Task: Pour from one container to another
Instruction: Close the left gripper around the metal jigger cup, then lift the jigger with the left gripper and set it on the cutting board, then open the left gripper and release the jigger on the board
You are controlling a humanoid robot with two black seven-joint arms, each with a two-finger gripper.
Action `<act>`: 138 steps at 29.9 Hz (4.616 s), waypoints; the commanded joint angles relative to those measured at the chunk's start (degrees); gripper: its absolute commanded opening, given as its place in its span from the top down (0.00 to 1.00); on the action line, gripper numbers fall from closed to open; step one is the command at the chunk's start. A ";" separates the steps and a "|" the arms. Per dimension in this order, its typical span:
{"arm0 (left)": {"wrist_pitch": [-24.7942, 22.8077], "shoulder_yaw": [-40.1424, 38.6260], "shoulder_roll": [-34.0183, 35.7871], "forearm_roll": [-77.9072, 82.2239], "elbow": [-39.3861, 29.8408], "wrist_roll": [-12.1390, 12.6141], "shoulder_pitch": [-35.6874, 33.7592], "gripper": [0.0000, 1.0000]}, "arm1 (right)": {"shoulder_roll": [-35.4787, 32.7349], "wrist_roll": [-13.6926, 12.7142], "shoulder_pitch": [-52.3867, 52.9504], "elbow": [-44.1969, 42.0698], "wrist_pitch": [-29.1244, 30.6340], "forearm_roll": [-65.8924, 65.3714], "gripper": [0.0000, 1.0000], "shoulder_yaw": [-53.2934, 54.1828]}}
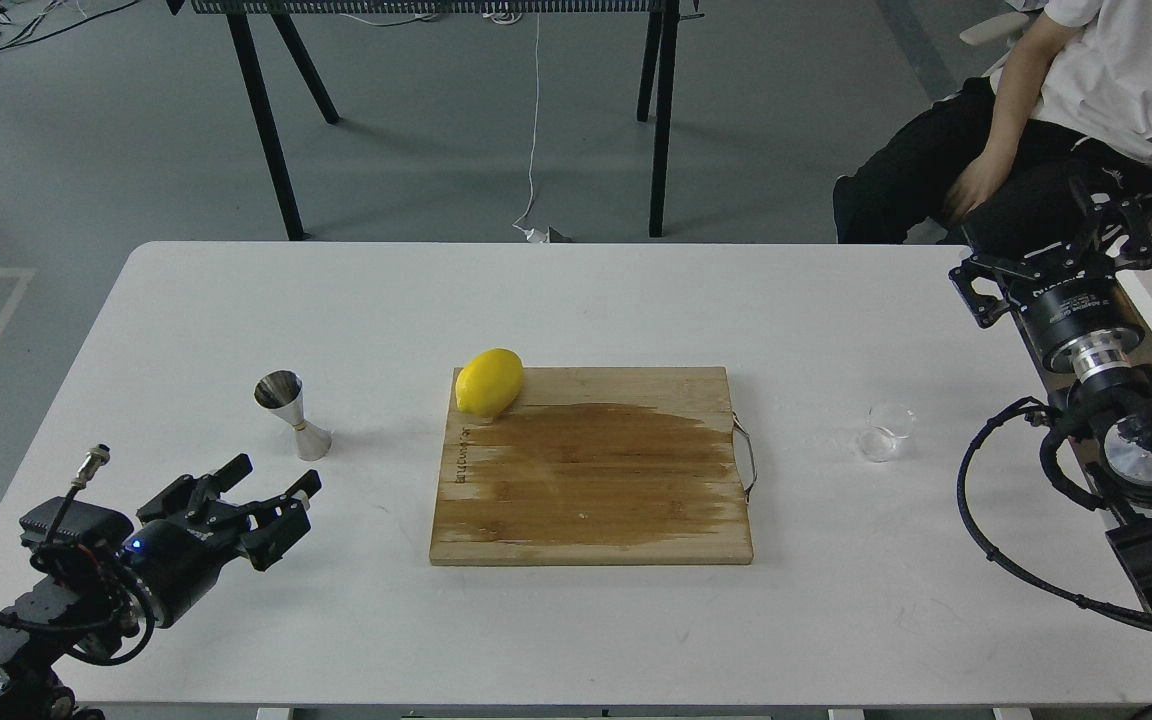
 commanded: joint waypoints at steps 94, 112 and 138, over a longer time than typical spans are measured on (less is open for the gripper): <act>-9.28 20.67 -34.39 2.98 18.99 9.68 -31.25 0.91 | -7.38 -0.09 -6.98 0.25 0.00 0.52 0.00 6.43; -9.28 20.67 -34.75 2.98 18.37 11.35 -31.17 0.57 | -7.64 0.00 -7.33 0.08 0.00 0.44 0.00 6.52; -8.93 23.13 -31.41 2.98 11.43 10.47 -27.13 0.09 | -7.90 -0.09 -8.21 -1.06 0.00 0.44 0.00 6.43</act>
